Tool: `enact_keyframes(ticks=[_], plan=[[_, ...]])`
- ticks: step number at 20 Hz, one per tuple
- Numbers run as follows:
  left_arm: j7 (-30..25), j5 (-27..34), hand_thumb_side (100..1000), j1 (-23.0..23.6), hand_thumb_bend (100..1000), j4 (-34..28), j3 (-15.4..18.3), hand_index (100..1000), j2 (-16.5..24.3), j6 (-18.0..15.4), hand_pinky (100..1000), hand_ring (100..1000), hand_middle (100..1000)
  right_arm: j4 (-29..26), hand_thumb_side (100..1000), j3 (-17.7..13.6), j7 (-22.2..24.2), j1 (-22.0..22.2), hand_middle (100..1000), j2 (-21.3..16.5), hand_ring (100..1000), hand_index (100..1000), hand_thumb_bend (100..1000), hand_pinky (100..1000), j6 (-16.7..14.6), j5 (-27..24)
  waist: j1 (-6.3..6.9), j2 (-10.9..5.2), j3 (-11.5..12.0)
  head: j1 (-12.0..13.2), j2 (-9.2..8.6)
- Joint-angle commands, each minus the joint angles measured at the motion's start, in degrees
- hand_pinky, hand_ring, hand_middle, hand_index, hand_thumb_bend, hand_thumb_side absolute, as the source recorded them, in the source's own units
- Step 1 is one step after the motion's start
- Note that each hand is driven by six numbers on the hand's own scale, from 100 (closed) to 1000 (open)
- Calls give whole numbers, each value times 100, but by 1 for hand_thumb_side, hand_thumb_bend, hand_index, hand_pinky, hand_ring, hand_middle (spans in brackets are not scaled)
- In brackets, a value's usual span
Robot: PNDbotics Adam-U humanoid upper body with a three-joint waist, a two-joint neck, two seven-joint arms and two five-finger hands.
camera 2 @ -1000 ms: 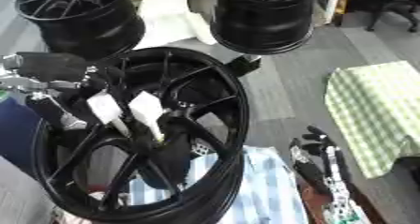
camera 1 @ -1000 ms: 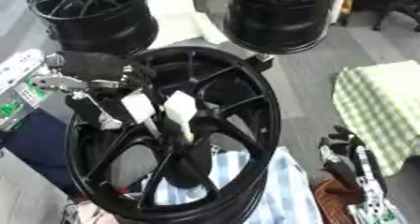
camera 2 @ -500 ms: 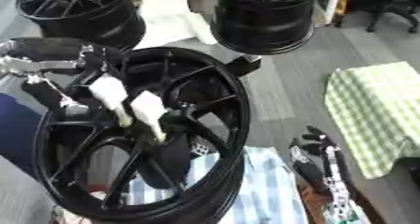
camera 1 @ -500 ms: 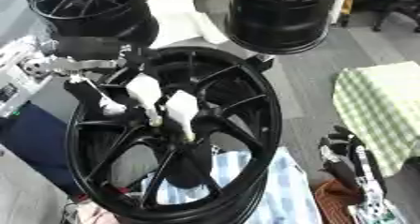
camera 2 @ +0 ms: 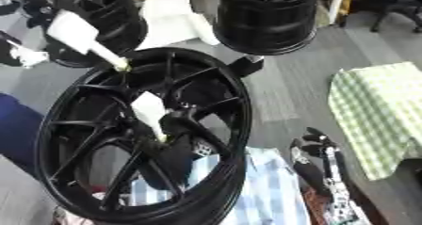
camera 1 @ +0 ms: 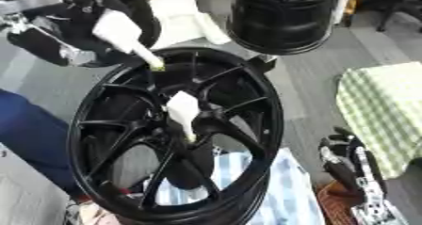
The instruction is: Pull the pin out of the wheel hub.
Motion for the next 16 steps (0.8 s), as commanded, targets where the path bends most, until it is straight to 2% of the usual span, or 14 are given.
enact_keyframes(ticks=[1,3,5,9,12,13,15,16], plan=[[-1983,151,255,424,100,-131,567,620,688,-1993,215,1000,381,-66,443,-55,-34,-31,725,-133,685,882,143,741,-4,59,-7,-76,28,-49,-14],[-1983,-89,261,921,100,-32,851,639,899,-1993,239,1000,400,-76,447,-72,-51,-15,725,-134,685,882,136,741,3,63,-9,-75,65,-72,-14],[-1983,-522,265,1345,100,203,1084,653,935,-1993,255,1000,414,-87,447,-88,-65,2,726,-131,686,883,135,741,12,69,-20,-73,99,-90,-14],[-1983,-1514,276,1807,100,975,1368,692,640,-1993,295,1000,454,-107,447,-107,-81,15,726,-112,686,883,136,741,25,74,-58,-74,127,-112,-14],[-1983,-2247,298,1927,103,1582,1580,788,316,-1993,376,1000,540,-113,447,-109,-84,35,726,-96,686,883,135,741,36,63,-97,-75,149,-129,-14],[-1977,-2443,414,1954,100,1713,1682,844,222,-1993,418,1000,593,-116,447,-110,-84,38,726,-89,686,883,135,741,37,58,-110,-72,157,-129,-14],[-1880,-2802,616,2049,100,1920,1873,894,36,-1993,451,1000,634,-121,446,-113,-84,34,726,-72,686,883,134,741,41,54,-132,-60,166,-135,-14],[-1799,-2957,669,2096,100,1989,1950,914,-31,-1993,463,1000,665,-124,447,-116,-86,34,726,-65,686,883,134,741,43,53,-141,-55,172,-143,-14]])
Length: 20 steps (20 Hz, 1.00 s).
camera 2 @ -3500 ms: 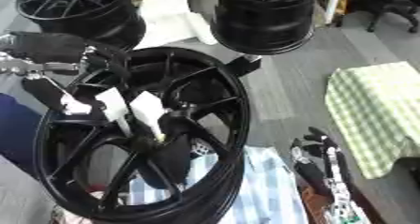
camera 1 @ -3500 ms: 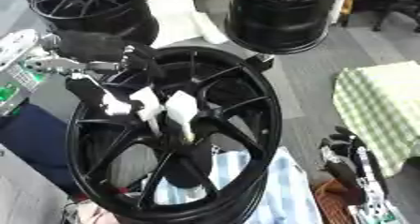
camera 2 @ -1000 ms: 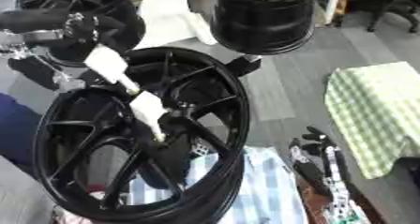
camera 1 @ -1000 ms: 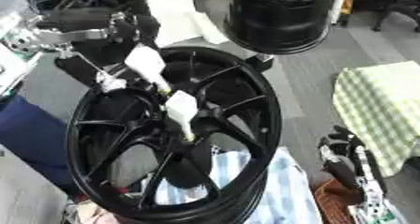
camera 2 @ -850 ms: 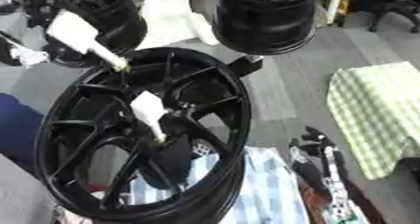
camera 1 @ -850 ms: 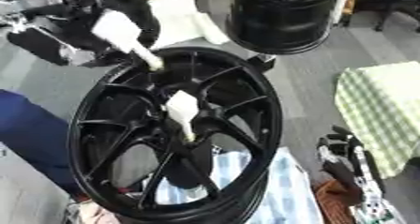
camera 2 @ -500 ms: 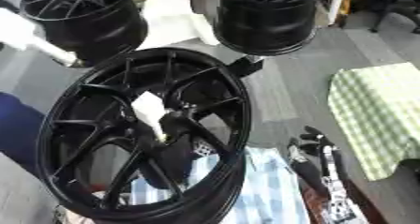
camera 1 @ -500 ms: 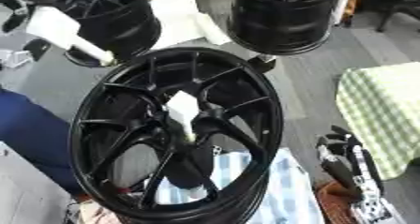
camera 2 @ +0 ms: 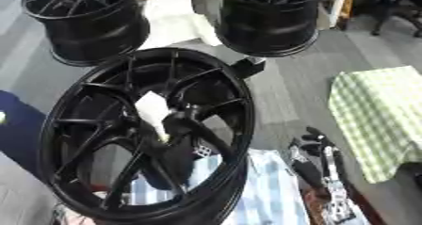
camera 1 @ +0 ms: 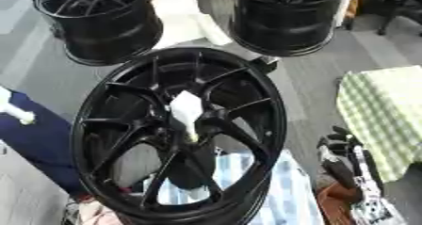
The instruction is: Pull the pin out of the wheel hub.
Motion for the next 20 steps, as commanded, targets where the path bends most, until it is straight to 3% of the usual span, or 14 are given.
enact_keyframes(ticks=[1,7,14,17,20], plan=[[-1719,-530,697,34,100,196,357,919,-38,-1962,467,1000,672,-122,447,-41,-13,-21,726,-58,686,883,134,741,9,12,-10,-49,21,-32,-14],[-1027,-1059,707,382,100,272,669,934,-172,-1962,460,1000,699,-147,450,-58,-22,-20,726,-45,686,883,130,741,19,32,-32,-28,71,-23,-14],[-737,-1190,706,722,100,349,921,921,-273,-1962,445,1000,687,-159,452,-68,-28,-15,726,-48,686,884,126,741,30,30,-46,-38,102,-7,-14],[-730,-788,691,931,100,189,1114,910,-443,-1962,421,1000,669,-160,455,-82,-42,-8,726,-39,686,884,121,741,39,28,-58,-36,125,-45,-14],[-970,146,703,1204,100,-131,1376,904,-767,-1957,404,1000,656,-164,457,-89,-45,-5,727,-30,686,884,121,741,43,31,-72,-26,148,-42,-14]])
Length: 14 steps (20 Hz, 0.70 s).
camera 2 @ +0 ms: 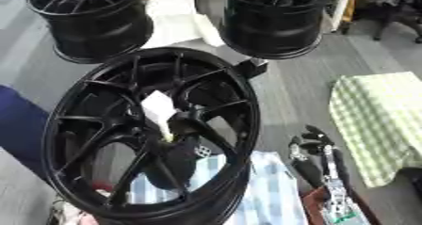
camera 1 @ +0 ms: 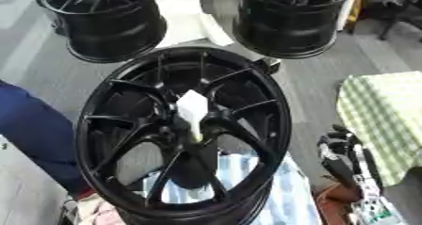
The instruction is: Pull the pin out of the wheel hub.
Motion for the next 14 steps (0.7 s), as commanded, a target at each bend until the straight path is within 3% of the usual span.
enact_keyframes(ticks=[1,4,7,11,14], plan=[[-1673,1043,713,160,100,-457,343,899,-222,-1370,393,1000,648,-130,457,-57,-22,-27,727,-33,687,884,120,741,19,31,-12,-23,24,-29,-14],[-2324,2586,770,432,100,-1073,539,890,-815,-773,387,1000,636,-144,458,-65,-25,-33,727,-9,687,884,119,742,26,42,-47,-8,42,1,-14],[-2547,3652,834,666,100,-1826,706,873,-1601,445,381,1000,616,-157,459,-65,-19,-51,727,25,687,884,119,742,29,46,-98,2,29,18,-14],[-2388,3514,879,749,100,-2525,1243,864,-2662,2134,383,1000,609,-157,457,-58,-5,-55,727,54,687,884,121,741,37,25,-158,-3,20,78,-14],[-1841,3304,853,735,100,-2935,1293,860,-3037,2905,381,1000,606,-146,457,-45,3,-66,727,61,687,885,122,741,33,12,-171,-1,2,73,-14]])
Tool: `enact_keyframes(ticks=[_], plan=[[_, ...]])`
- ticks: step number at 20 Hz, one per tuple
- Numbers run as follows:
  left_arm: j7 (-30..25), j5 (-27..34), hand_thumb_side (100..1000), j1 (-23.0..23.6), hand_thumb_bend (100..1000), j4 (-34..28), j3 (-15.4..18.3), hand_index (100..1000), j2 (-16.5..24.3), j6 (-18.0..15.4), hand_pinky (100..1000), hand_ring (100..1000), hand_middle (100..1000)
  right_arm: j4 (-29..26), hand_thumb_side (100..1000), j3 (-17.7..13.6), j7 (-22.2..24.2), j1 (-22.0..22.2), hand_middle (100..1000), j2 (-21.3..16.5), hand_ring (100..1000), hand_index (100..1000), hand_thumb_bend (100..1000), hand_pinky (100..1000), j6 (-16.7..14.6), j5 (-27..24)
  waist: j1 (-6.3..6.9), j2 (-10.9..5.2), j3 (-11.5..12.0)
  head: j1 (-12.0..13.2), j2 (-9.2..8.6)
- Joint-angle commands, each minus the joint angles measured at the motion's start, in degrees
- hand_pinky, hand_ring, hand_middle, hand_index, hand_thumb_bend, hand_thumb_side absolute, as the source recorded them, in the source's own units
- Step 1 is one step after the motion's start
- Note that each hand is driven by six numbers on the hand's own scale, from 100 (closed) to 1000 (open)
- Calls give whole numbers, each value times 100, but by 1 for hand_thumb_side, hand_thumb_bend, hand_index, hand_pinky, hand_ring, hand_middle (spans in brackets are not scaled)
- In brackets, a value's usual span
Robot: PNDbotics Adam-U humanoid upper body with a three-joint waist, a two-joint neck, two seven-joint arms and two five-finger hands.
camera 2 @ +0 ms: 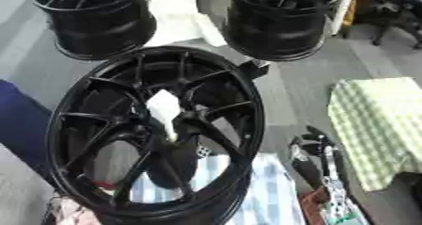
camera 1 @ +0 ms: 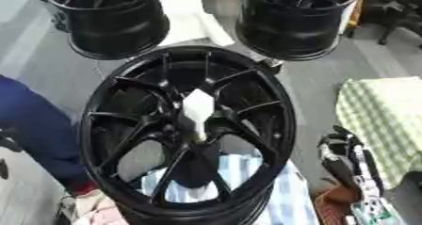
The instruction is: Pull the pin out of the wheel hub.
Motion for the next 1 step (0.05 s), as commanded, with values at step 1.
enact_keyframes(ticks=[1], plan=[[339,-100,852,-37,100,-508,80,857,-197,560,378,1000,603,-113,457,-14,7,-49,728,-39,687,885,122,742,-4,11,-1,-13,-5,12,-14]])
